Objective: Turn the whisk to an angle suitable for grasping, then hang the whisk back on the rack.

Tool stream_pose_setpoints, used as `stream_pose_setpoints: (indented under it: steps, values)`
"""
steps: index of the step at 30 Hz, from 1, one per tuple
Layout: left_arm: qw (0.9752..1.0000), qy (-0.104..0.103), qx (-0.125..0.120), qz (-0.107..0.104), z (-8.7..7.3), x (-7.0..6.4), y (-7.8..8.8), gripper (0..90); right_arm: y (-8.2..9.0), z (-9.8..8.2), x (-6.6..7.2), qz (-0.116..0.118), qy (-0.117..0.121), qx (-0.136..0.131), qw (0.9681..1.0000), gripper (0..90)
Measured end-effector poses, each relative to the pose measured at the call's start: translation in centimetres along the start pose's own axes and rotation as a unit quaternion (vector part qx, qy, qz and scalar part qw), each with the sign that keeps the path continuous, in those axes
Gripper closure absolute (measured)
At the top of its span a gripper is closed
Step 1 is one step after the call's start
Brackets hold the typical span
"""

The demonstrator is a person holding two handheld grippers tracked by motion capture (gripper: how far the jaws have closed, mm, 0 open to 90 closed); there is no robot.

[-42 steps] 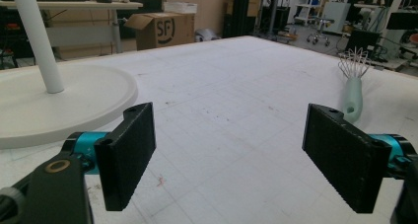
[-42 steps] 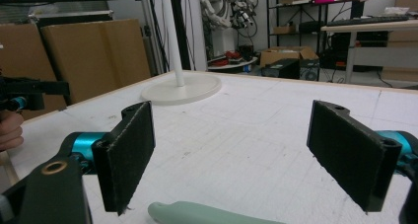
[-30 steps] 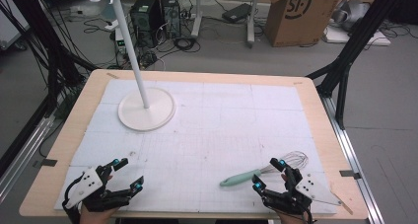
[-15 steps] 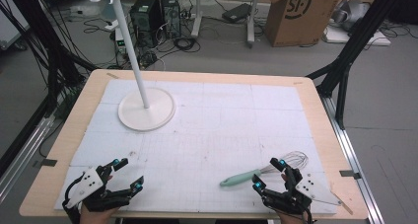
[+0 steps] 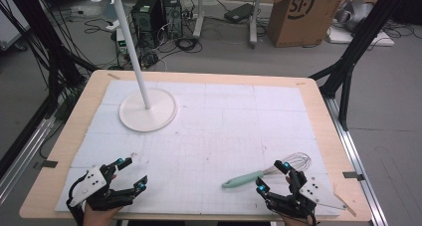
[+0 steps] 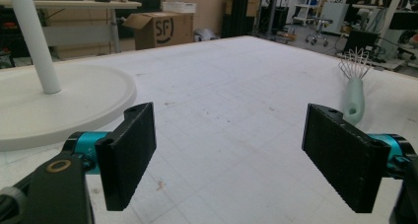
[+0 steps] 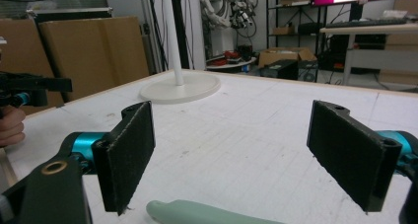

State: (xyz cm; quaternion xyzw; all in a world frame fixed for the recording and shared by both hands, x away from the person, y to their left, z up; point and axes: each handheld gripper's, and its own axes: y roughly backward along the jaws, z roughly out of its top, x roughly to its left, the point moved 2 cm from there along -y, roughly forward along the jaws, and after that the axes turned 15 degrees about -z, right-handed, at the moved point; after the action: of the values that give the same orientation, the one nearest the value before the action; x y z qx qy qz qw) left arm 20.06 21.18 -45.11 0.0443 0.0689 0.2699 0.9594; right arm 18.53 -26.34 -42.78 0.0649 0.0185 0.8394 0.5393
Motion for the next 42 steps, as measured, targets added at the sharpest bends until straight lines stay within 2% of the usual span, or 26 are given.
stream_pose_setpoints:
  steps: [4,6,8,11,14,16,18,22,26,27,28,30,35,36,40,42]
  values:
    - [0.9999,-0.001,-0.009,-0.006,0.0,0.0,0.0,21.2,0.0,1.2,-0.2,0.016,0.016,-0.005,0.9997,17.3]
    - [0.9999,0.000,-0.012,-0.008,0.0,0.0,0.1,21.2,-0.5,1.9,-0.5,0.028,0.026,0.003,0.9993,17.3]
    - [0.9999,0.001,-0.013,-0.007,0.0,0.0,0.3,21.2,-1.2,2.5,-0.8,0.045,0.039,0.024,0.9979,17.3]
    - [0.9999,0.003,-0.013,-0.005,0.0,0.1,0.4,21.1,-2.4,2.8,-1.3,0.067,0.067,0.062,0.9936,17.3]
    - [0.9999,0.004,-0.011,-0.004,0.0,0.0,0.5,21.1,-3.8,2.8,-1.7,0.096,0.098,0.112,0.9842,18.3]
    - [0.9999,0.002,-0.010,-0.004,0.0,-0.1,0.6,21.1,-4.4,2.7,-1.9,0.109,0.128,0.142,0.9755,22.8]
    - [1.0000,0.002,-0.009,-0.002,-0.1,-0.1,0.7,21.1,-5.0,2.6,-1.9,0.123,0.137,0.164,0.9692,23.6]
    - [1.0000,0.004,-0.009,-0.001,-0.1,-0.1,0.9,21.1,-5.9,2.6,-2.1,0.137,0.163,0.193,0.9579,23.9]
    - [1.0000,0.003,-0.006,-0.001,-0.1,-0.2,0.9,21.1,-6.7,2.4,-1.8,0.158,0.188,0.226,0.9428,26.4]
    - [1.0000,0.004,-0.006,-0.002,-0.1,-0.2,0.9,21.1,-6.9,2.4,-1.6,0.167,0.195,0.236,0.9372,27.2]
    - [1.0000,0.003,-0.005,-0.002,-0.2,-0.2,0.9,21.1,-7.1,2.3,-1.5,0.172,0.201,0.244,0.9331,27.9]
    - [1.0000,0.004,-0.005,-0.003,-0.2,-0.2,0.9,21.1,-7.5,2.3,-1.2,0.185,0.207,0.256,0.9261,31.2]
    - [1.0000,0.003,-0.003,-0.004,-0.3,-0.2,1.0,21.6,-8.0,1.7,-0.8,0.205,0.217,0.282,0.9116,32.8]
    - [1.0000,0.004,-0.003,-0.004,-0.3,-0.2,1.0,21.5,-8.0,1.5,-0.8,0.207,0.219,0.291,0.9079,33.4]
    - [1.0000,0.006,-0.003,-0.003,-0.3,-0.3,1.0,21.4,-8.2,1.1,-1.0,0.211,0.234,0.306,0.8982,34.0]
    - [1.0000,0.006,-0.002,-0.002,-0.3,-0.3,1.0,21.3,-8.2,0.9,-1.0,0.210,0.243,0.319,0.8919,34.1]
